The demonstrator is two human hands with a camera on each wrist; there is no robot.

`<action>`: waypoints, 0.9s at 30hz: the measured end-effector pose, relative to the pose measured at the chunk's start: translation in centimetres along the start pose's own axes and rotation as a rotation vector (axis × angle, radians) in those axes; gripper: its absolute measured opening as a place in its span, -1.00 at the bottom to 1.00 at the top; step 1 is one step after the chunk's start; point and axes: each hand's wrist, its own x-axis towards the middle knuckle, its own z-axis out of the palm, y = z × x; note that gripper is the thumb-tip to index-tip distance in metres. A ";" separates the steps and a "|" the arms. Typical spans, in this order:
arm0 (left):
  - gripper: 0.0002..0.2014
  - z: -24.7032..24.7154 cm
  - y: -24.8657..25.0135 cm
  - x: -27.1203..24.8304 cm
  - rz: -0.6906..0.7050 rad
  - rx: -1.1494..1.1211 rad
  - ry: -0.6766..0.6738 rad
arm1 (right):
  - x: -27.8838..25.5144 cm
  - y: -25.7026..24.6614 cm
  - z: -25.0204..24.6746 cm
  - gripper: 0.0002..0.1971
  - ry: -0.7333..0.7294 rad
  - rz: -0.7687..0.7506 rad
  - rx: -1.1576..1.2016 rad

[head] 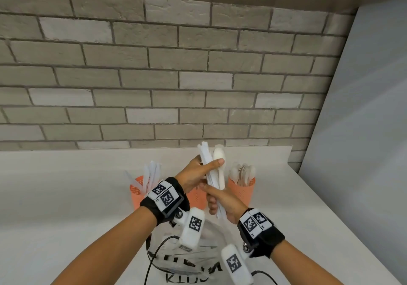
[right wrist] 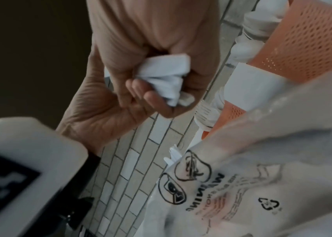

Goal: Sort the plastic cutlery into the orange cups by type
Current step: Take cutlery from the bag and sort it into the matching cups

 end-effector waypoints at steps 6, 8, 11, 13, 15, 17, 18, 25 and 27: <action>-0.61 -0.6 0.8 0.2 0.158 0.018 0.264 | 0.5 -0.3 -0.8 -0.82 0.167 -0.151 -0.043; -0.70 -0.4 1.0 0.2 0.181 0.034 0.278 | 0.5 -0.3 -0.8 -0.80 0.185 -0.163 -0.060; -0.80 0.0 0.9 0.6 0.208 0.074 0.302 | 0.6 -0.3 -0.7 -0.77 0.206 -0.183 -0.084; -0.82 0.2 0.9 0.7 0.220 0.082 0.311 | 0.5 -0.2 -0.7 -0.78 0.205 -0.196 -0.080; -0.87 0.2 0.9 0.8 0.210 0.047 0.306 | 0.4 -0.1 -0.7 -0.80 0.189 -0.198 -0.053; -0.94 0.2 1.0 0.8 0.201 -0.007 0.285 | 0.2 0.0 -0.7 -0.78 0.175 -0.192 -0.010; -0.93 0.2 1.0 0.8 0.202 -0.021 0.276 | 0.0 0.0 -0.7 -0.75 0.170 -0.188 0.013; -0.85 0.3 0.7 0.8 0.180 -0.060 0.247 | -0.1 0.0 -1.2 -0.59 0.190 -0.166 0.066; -0.79 0.4 0.5 0.8 0.161 -0.013 0.231 | 0.0 0.1 -1.2 -0.61 0.207 -0.164 0.051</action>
